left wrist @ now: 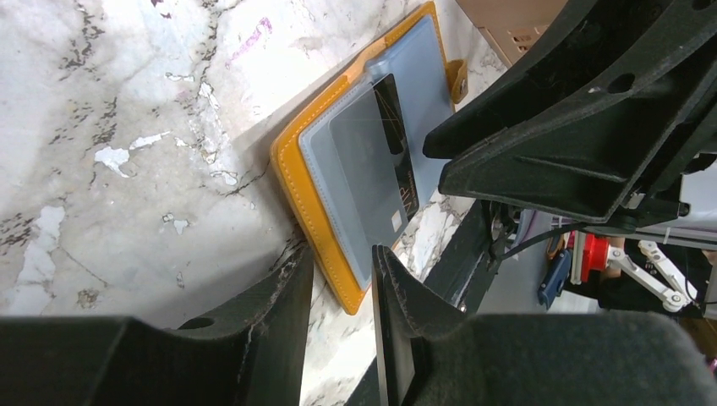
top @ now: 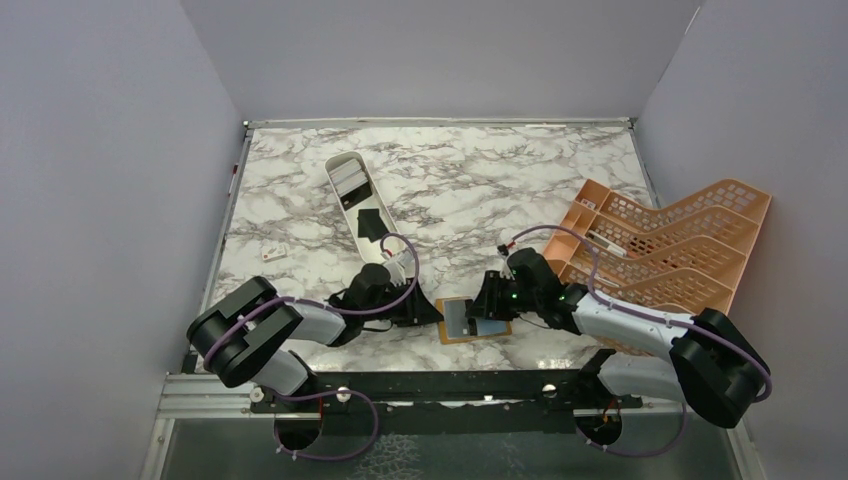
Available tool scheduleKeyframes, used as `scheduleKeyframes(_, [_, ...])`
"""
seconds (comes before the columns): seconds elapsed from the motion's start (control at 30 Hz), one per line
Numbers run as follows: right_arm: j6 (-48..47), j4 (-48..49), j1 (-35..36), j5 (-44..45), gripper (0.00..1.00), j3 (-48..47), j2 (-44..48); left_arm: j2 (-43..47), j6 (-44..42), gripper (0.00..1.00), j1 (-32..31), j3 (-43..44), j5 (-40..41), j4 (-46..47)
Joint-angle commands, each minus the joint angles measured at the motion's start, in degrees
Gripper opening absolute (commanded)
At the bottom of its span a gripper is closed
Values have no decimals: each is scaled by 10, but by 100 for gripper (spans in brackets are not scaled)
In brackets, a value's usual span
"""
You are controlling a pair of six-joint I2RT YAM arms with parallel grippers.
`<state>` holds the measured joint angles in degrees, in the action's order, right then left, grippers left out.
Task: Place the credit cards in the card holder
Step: Insert the credit card into the card holder.
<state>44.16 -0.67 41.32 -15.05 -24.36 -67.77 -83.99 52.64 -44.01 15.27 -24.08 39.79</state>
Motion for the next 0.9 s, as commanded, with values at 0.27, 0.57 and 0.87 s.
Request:
scheduleKeyframes(0.27, [-12, -27, 4, 34, 39, -30, -3, 2, -11, 34, -3, -4, 1, 12])
scheduleKeyframes(0.57, [-1, 17, 9, 32, 40, -29, -61, -18, -14, 30, -4, -2, 1, 13])
scheduleKeyframes(0.87, [36, 127, 13, -35, 40, 5, -98, -38, -19, 23, -4, 16, -4, 12])
